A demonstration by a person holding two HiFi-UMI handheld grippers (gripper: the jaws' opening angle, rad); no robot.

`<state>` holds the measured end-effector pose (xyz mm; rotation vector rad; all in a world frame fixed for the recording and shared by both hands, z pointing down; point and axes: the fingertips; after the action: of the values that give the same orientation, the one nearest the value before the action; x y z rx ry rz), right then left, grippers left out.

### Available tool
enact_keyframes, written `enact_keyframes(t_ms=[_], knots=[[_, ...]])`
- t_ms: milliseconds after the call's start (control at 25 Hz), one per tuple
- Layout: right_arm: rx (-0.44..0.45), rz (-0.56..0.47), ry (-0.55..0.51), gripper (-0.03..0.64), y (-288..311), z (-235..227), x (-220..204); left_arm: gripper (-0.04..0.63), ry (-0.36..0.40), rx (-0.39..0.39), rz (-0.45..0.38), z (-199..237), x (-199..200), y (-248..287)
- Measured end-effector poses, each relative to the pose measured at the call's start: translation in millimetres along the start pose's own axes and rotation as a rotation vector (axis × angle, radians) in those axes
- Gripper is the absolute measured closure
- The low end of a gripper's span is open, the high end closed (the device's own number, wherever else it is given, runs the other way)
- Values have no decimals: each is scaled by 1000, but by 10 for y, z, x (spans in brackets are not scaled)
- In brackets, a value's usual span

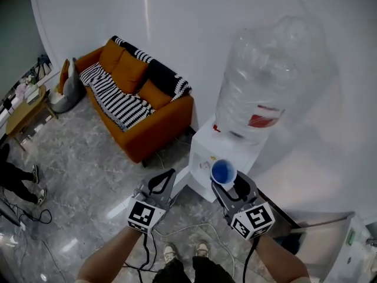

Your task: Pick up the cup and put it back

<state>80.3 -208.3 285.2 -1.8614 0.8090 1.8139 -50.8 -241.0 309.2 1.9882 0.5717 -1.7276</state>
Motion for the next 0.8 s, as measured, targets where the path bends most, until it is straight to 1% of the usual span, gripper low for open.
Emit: enact_keyframes(t_ms=[120,240,320,360,480,600,680,800], knots=[[7,-32,-14,365,-138,123,402,594,28,0,-17,-2,352,-122],[16,-59,-24,364,-271,251,728,594,-11,12,-25,-13,657,-253],[19,-73,-31,365,-358,313,906,594,-11,16,-47,-21,847,-310],[19,-79,-31,364,-408,348,975,594,-5,15,-55,-39,922,-340],[19,-93,-58,365,-560,486,1134,594,-46,23,-58,-132,1149,-464],[17,-99,-108,364,-678,628,1274,594,-40,34,-72,-173,1325,-605],[21,-109,-113,365,-738,712,1348,594,-19,46,-73,-172,1367,-709],[30,-123,-105,365,-802,833,1428,594,-53,79,-70,-184,1469,-874]])
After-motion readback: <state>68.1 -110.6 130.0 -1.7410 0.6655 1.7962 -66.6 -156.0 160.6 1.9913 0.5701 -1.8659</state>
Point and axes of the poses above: the fingertips, and each gripper's own axes: y forward along the fingers, z to its left, x out of its top, and after that the axes turned 10 degrees about x, right-handed
